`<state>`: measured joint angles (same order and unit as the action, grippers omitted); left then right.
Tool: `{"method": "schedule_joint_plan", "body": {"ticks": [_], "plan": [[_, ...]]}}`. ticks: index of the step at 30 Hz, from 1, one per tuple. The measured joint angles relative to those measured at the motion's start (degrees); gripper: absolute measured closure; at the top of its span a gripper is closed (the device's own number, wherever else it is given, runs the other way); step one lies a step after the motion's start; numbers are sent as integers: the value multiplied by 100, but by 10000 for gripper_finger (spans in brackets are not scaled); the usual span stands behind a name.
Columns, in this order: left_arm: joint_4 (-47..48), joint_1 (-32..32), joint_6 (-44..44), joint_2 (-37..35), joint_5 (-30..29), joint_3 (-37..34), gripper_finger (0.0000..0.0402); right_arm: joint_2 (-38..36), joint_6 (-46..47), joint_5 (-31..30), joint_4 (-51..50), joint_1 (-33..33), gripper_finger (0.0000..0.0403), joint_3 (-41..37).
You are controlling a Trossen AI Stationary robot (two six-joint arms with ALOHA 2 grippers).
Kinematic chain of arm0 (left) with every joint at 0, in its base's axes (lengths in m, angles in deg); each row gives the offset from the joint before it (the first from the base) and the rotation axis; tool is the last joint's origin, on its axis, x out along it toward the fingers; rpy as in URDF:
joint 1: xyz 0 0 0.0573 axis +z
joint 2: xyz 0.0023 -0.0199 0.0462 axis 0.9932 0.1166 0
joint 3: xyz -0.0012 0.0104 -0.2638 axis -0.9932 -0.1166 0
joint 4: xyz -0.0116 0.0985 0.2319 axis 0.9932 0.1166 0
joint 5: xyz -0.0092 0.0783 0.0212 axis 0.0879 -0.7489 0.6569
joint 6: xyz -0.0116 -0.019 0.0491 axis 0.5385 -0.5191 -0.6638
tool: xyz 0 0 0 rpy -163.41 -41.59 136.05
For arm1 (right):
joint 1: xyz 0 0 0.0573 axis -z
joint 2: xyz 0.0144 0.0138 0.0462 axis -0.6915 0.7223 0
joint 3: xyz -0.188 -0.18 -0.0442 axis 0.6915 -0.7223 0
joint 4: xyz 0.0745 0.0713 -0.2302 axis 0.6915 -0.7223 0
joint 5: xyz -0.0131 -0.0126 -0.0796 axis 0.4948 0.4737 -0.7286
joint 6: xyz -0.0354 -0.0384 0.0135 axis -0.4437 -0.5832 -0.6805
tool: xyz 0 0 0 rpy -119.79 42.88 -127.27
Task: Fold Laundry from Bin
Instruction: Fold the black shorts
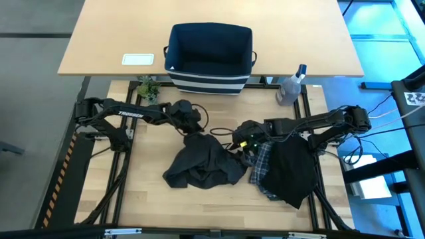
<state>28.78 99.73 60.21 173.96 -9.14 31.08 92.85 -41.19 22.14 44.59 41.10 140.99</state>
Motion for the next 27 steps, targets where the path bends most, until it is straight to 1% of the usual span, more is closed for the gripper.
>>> {"method": "schedule_joint_plan", "body": {"ticks": [4, 9, 15, 19, 20, 22, 24, 26, 27], "plan": [[8, 24, 104, 2, 409, 0, 202, 0, -122, -6, 0, 0, 208, 0], [-31, -22, 240, 206, 423, 0, 202, 0, -208, -10, 1, 4, 208, 0], [-514, -24, 467, 835, 546, -1, 202, 0, -267, -11, 41, 7, 207, 0], [-913, -24, 471, 944, 591, -2, 208, 0, -270, -15, 37, 7, 207, 0], [-1028, -37, 375, 944, 633, -2, 216, 0, -272, -13, 38, 7, 207, 0], [-1268, -57, 133, 944, 804, -2, 245, 0, -278, -15, 33, 7, 207, 0], [-1473, -71, -78, 944, 1062, -2, 291, 0, -295, -84, 39, 7, 207, 0], [-1694, -101, -287, 944, 1313, -2, 354, 0, -310, -257, 37, 7, 207, 0], [-1788, -113, -368, 944, 1422, -2, 377, 0, -310, -354, 31, 7, 207, 0]]}}
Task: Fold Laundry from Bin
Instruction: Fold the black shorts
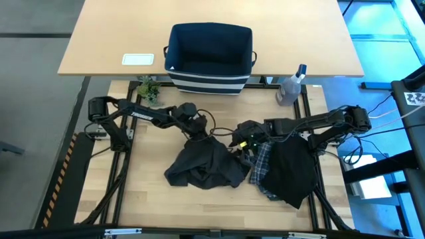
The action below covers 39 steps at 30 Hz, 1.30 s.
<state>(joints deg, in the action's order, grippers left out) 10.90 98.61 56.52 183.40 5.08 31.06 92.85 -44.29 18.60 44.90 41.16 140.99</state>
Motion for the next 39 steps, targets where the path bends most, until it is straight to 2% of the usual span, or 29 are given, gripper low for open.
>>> {"method": "schedule_joint_plan", "body": {"ticks": [4, 9, 12, 15, 20, 26, 31, 34, 39], "plan": [[-175, -87, -613, -177, 176, 76, 396, -45, -1, -249, -107, 51, 207, -2], [-31, -552, -2443, -945, 88, 151, 399, -162, 32, -247, -213, 210, 207, -7], [367, -888, -3272, -1558, -561, 160, 399, -288, 25, -263, -134, 273, 207, -7], [1015, -1241, -3761, -2141, -1582, 168, 400, -345, -96, -218, 317, 267, 207, -7], [1443, -1844, -4068, -2747, -2721, 168, 400, -267, -203, 390, 1541, 256, 207, -1], [1311, -2480, -4539, -2938, -3505, 168, 401, -74, -99, 303, 2480, 256, 207, -2], [1241, -2722, -4602, -2892, -3582, 212, 401, 116, -342, 199, 3099, 249, 207, -7], [1251, -2829, -4603, -2887, -3581, 212, 401, 244, -1108, 131, 3477, 105, 207, -7], [1249, -2948, -4543, -2887, -3585, 212, 401, 522, -2215, -360, 3824, -231, 207, -7]]}}
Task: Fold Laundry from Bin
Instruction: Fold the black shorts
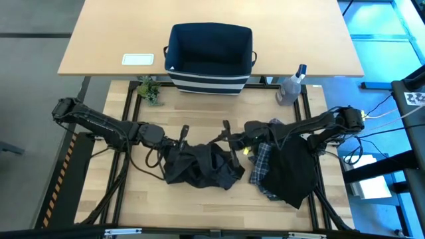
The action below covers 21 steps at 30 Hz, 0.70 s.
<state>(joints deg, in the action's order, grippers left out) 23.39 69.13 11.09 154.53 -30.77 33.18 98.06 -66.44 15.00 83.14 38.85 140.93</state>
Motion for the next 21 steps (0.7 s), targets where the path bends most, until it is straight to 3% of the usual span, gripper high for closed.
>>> {"method": "schedule_joint_plan", "body": {"ticks": [10, 13, 17, 21], "plan": [[0, -19, 272, 0, 0, 0, 401, 261, 61, -154, 470, -30, 218, 0], [2, -19, 480, 0, 0, 0, 401, 261, -120, -199, 485, -31, 267, 0], [4, 13, 958, 0, -1, 0, 399, 261, -262, -156, 514, -31, 379, 0], [128, 189, 1857, -52, 49, 2, 370, 261, -366, -647, 701, -33, 383, 0]]}}
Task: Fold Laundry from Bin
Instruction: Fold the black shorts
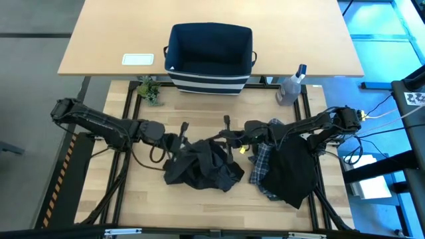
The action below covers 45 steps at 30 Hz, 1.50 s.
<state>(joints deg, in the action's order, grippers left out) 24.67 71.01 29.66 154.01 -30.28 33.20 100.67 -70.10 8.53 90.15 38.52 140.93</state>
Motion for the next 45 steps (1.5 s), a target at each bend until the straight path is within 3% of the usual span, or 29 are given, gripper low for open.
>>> {"method": "schedule_joint_plan", "body": {"ticks": [6, 12, 17, 24, 36, 45], "plan": [[621, 298, 889, -434, 389, 0, 294, -219, -620, -780, 55, 0, 393, 0], [748, 640, 1379, -972, 293, 13, 232, -453, -892, -843, 84, -7, 397, 2], [692, 1046, 1835, -834, 407, 13, 199, -455, -903, -737, -208, -4, 399, 285], [427, 1354, 2139, -399, 900, 11, 173, -420, -901, -647, -955, -7, 400, 763], [-53, 1807, 2893, -250, 2135, 9, 156, -365, -851, -649, -1022, 0, 401, 780], [-138, 1877, 3182, 73, 2283, 9, 156, -365, -851, -690, -954, 0, 400, 778]]}}
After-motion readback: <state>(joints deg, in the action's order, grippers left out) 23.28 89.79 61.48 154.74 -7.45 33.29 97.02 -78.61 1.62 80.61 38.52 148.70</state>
